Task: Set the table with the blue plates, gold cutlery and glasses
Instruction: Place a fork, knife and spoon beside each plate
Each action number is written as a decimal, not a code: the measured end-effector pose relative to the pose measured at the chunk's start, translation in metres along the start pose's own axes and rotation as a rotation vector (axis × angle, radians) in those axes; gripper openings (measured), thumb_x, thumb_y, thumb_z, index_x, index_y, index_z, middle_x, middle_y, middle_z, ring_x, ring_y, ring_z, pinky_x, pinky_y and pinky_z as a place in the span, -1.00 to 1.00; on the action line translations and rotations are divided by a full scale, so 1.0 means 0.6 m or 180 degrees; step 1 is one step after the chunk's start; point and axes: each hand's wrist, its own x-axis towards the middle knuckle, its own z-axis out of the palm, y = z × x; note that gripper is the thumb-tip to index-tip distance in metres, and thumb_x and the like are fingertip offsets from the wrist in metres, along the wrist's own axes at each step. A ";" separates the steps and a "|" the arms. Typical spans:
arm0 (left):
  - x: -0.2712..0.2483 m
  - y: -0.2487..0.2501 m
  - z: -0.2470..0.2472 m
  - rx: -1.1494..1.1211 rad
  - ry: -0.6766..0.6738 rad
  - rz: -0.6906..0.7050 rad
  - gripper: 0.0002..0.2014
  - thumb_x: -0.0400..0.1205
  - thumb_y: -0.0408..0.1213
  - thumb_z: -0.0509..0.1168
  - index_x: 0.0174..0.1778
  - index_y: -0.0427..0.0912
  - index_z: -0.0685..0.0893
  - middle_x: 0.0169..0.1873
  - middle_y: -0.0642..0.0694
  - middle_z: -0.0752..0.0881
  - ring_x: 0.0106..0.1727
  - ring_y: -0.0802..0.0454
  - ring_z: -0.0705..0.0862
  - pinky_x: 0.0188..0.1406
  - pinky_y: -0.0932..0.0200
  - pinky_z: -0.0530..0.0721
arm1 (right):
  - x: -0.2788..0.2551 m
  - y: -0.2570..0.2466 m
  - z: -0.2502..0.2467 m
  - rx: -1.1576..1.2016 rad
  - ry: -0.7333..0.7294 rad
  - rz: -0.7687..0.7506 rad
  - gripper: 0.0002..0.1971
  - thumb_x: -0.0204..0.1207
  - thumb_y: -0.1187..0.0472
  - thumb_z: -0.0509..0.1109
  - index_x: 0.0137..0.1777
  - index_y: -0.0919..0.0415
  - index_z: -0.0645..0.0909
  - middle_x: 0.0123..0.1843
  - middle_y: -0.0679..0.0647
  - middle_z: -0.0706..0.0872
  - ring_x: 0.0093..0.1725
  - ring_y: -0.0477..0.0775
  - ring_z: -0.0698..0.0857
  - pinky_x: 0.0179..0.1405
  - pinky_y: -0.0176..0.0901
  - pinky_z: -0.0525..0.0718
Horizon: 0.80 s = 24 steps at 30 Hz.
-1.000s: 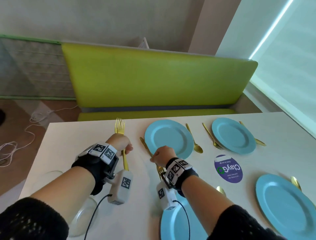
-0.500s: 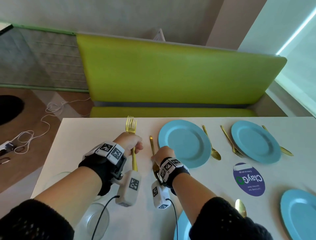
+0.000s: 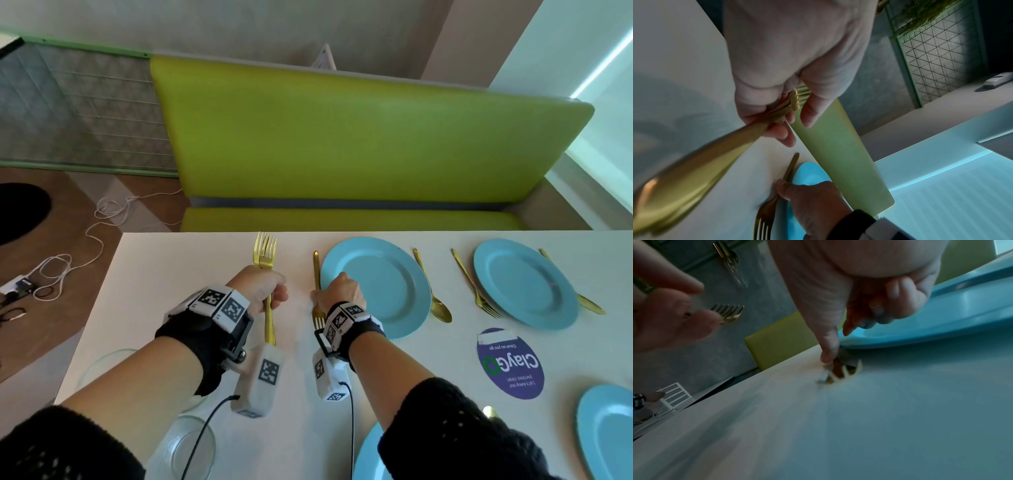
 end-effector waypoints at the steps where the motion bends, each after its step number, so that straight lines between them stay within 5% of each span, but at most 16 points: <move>1: 0.002 -0.001 0.001 -0.0001 0.0007 -0.0010 -0.80 0.66 -0.44 0.20 -0.31 -0.31 0.52 -0.38 -0.20 0.60 -0.38 0.00 0.59 -0.44 0.24 0.50 | 0.003 0.000 -0.001 -0.0008 -0.0002 -0.0010 -0.60 0.42 0.07 0.48 0.20 0.21 0.54 0.19 0.14 0.71 0.20 0.21 0.70 0.07 -0.07 0.65; 8: 0.004 -0.005 0.008 -0.0025 -0.0016 -0.0013 -0.80 0.67 -0.44 0.19 -0.30 -0.30 0.51 -0.38 -0.19 0.59 -0.39 0.01 0.59 -0.42 0.23 0.49 | 0.011 -0.005 0.005 -0.0198 0.0053 -0.0266 -0.61 0.44 0.10 0.49 0.19 0.22 0.50 0.17 0.16 0.66 0.15 0.24 0.69 0.01 -0.03 0.64; 16: 0.009 -0.009 0.000 -0.0063 0.0025 -0.0037 -0.81 0.66 -0.43 0.21 -0.30 -0.29 0.51 -0.38 -0.18 0.59 -0.40 0.01 0.59 -0.43 0.23 0.49 | 0.019 -0.012 0.013 -0.0891 0.0058 -0.0957 -0.56 0.58 0.13 0.32 0.47 -0.04 0.43 0.23 0.17 0.44 0.22 0.22 0.52 -0.05 -0.01 0.57; 24: 0.014 -0.013 -0.004 -0.0125 -0.0003 -0.0080 -0.83 0.66 -0.44 0.21 -0.28 -0.29 0.50 -0.35 -0.19 0.59 -0.40 0.00 0.59 -0.45 0.23 0.47 | 0.026 -0.017 0.012 -0.1015 0.0022 -0.0948 -0.72 0.61 0.12 0.29 0.27 0.11 0.64 0.08 0.11 0.40 0.17 0.17 0.51 -0.18 -0.07 0.47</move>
